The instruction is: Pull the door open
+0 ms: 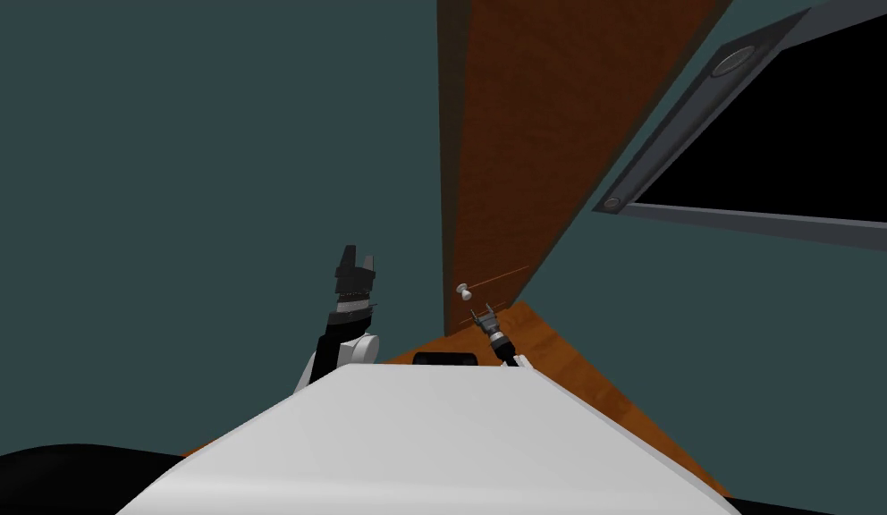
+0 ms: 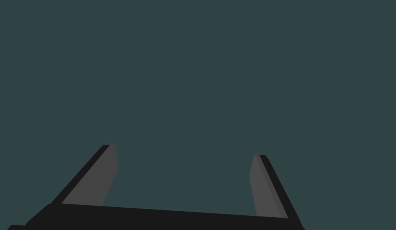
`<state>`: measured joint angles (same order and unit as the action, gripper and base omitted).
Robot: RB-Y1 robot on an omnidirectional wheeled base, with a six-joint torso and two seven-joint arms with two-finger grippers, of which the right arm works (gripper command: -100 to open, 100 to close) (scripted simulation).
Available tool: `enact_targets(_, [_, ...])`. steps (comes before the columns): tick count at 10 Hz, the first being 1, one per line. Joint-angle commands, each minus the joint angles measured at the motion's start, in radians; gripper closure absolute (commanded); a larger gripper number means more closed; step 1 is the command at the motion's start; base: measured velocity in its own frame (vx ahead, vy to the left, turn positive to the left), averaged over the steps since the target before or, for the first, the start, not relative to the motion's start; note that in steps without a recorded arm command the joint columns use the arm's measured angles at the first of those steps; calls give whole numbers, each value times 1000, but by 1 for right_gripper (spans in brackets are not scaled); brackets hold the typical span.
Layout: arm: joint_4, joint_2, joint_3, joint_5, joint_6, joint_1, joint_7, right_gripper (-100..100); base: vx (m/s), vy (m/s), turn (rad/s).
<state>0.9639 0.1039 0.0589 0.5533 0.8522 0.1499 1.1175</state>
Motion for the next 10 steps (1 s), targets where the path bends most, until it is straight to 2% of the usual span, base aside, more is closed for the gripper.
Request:
enact_targets(1, [-6, -40, -5, 4, -23, -21, 11, -100, 137, -11, 92])
enact_targets(3, [-19, -85, -8, 6, -42, -44, 22, -100, 162, -8, 141])
enact_targets(4, [-14, -75, -8, 6, -32, -33, 23, -100, 68, -18, 57])
enact_targets(5, [-14, -75, -8, 6, -32, -33, 23, 100, -28, 3, -22])
enact_targets(10, [-14, -75, -8, 6, -32, -33, 23, 100, -8, 4, -6])
